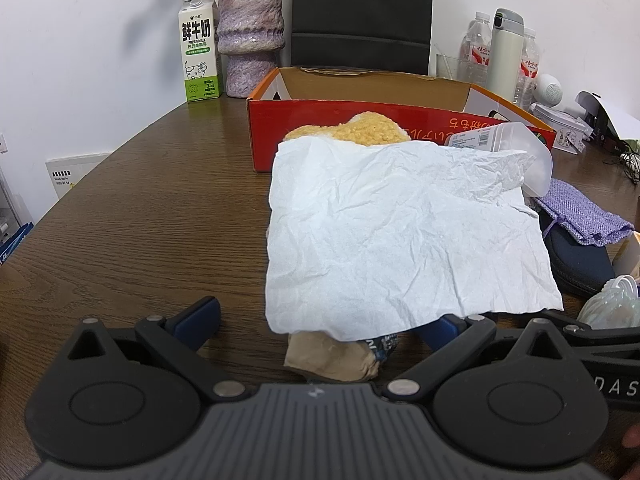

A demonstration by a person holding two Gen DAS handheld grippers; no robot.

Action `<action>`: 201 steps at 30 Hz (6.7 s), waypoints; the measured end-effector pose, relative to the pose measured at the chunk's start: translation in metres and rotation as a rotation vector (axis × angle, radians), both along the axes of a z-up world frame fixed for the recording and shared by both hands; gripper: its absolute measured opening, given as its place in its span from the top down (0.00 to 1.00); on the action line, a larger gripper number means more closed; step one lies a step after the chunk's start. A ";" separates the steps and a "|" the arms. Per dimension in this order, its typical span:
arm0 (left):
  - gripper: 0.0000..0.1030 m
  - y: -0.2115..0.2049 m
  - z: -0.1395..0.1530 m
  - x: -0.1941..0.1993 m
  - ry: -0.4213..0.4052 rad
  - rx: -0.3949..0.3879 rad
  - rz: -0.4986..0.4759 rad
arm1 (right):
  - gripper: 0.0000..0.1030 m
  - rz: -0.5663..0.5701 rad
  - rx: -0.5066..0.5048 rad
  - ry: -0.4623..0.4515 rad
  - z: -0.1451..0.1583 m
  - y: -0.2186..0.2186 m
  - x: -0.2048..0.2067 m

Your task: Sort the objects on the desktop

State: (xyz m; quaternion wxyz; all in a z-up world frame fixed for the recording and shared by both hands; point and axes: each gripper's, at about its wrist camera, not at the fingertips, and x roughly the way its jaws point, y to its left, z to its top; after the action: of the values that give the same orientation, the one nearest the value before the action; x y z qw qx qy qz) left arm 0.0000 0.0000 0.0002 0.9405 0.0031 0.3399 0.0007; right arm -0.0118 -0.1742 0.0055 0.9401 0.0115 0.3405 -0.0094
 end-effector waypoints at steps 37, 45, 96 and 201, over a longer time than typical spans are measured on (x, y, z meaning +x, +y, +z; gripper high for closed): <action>0.00 0.000 0.001 0.000 0.001 -0.002 0.000 | 0.00 0.008 0.002 -0.002 -0.001 0.001 0.001; 0.00 -0.001 0.000 0.000 0.001 -0.001 0.001 | 0.00 0.009 0.002 -0.002 -0.001 0.001 0.001; 0.00 0.018 0.017 -0.054 -0.115 -0.129 -0.124 | 0.07 0.134 0.051 -0.125 0.023 -0.021 -0.063; 0.15 0.019 0.022 -0.027 -0.061 -0.066 -0.124 | 0.25 0.018 0.018 -0.101 0.017 -0.048 -0.068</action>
State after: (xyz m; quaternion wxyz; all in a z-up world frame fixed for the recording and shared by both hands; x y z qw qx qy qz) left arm -0.0266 0.0185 0.0225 0.9482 -0.0068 0.3102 -0.0685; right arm -0.0797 -0.2219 0.0224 0.9561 0.0172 0.2926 0.0029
